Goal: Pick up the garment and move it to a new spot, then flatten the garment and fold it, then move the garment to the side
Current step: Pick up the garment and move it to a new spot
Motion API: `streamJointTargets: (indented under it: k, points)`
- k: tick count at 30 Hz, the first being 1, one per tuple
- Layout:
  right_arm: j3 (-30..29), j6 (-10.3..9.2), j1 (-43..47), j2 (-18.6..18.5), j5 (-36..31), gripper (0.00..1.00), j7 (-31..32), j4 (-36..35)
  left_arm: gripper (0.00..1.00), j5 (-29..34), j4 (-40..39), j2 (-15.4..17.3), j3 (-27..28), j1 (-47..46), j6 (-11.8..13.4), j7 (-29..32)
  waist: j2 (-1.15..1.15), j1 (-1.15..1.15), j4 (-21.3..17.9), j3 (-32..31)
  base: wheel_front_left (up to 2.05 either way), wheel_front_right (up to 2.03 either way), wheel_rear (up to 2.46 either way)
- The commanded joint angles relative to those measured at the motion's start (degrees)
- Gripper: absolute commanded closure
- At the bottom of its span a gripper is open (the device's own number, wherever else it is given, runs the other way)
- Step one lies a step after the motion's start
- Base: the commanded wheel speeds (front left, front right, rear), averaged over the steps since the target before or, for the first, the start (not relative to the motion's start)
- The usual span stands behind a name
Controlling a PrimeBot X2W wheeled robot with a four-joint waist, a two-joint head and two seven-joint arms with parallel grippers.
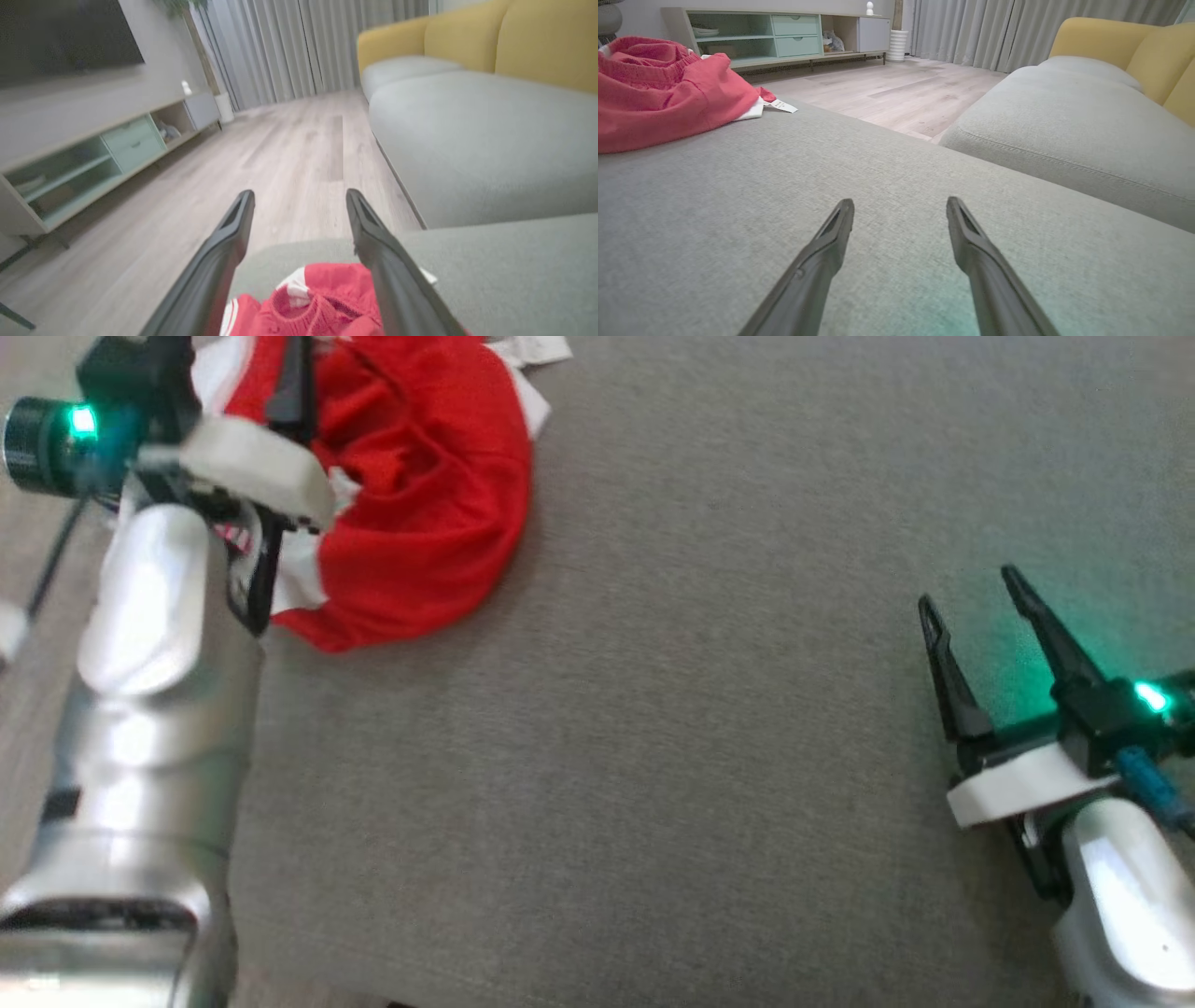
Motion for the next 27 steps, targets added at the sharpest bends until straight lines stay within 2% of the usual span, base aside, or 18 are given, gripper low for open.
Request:
streamJointTargets:
  k: [1, 4, 8, 9, 10, 11, 18, 22, 27]
  points:
    - [1.5, -0.04, -1.4, -0.9, -0.5, 0.00, -0.6, -2.1, 0.00, -0.9, 4.5, 3.7, 0.8, -3.9, -0.4, 4.2, 0.00, -0.02, -3.4, 3.4, 0.00, 0.00, 0.00]
    - [1.6, -0.04, -1.9, -1.5, -0.5, 0.00, -0.6, -2.5, 0.00, -1.4, 13.6, 4.6, 0.6, -6.8, -0.4, 10.5, 0.00, -0.02, -4.8, 4.9, 0.00, 0.00, 0.00]
    - [1.3, -0.04, -2.6, -1.6, -0.5, 0.00, -0.6, -2.8, 0.00, -0.8, 21.4, 5.6, 0.2, -7.4, 1.7, 13.6, 0.00, -0.02, -6.0, 6.3, 0.00, 0.00, 0.00]
    - [1.3, -0.04, -2.8, -1.6, -0.5, 0.00, -0.6, -2.8, 0.33, -0.6, 22.6, 5.9, 0.2, -7.3, 2.2, 13.4, 0.00, -0.02, -6.2, 6.6, 0.00, 0.00, 0.00]
    - [1.3, -0.04, -3.0, -1.5, -0.4, 0.00, -0.6, -2.9, 0.75, -0.6, 23.3, 6.3, 0.2, -7.5, 2.8, 12.4, 0.00, -0.02, -6.4, 6.8, 0.00, 0.00, 0.00]
    - [1.2, -0.04, -3.3, -1.4, -0.5, 0.00, -0.6, -2.9, 1.00, -0.5, 23.9, 6.5, 0.1, -7.7, 3.0, 11.1, 0.00, -0.02, -6.4, 7.0, 0.00, 0.00, 0.00]
    - [2.1, -0.04, -4.2, 0.8, 0.0, 0.00, -0.6, -1.7, 1.00, 0.6, 23.0, 7.9, -1.1, -12.4, 4.0, -1.0, 0.00, -0.02, -7.0, 3.6, 0.00, 0.00, 0.00]
    - [2.5, -0.04, -4.5, 3.4, 0.8, 0.00, -0.6, -1.1, 1.00, 3.0, 20.1, 9.0, -3.8, -15.9, 3.5, -3.7, 0.00, -0.02, -9.3, -1.0, 0.00, 0.00, 0.00]
    - [2.2, -0.04, -2.7, 7.0, 1.5, 0.00, -0.6, -0.7, 1.00, 5.6, 14.0, 9.6, -7.6, -19.1, 1.9, -4.5, 0.00, -0.02, -14.5, -7.9, 0.00, 0.00, 0.00]
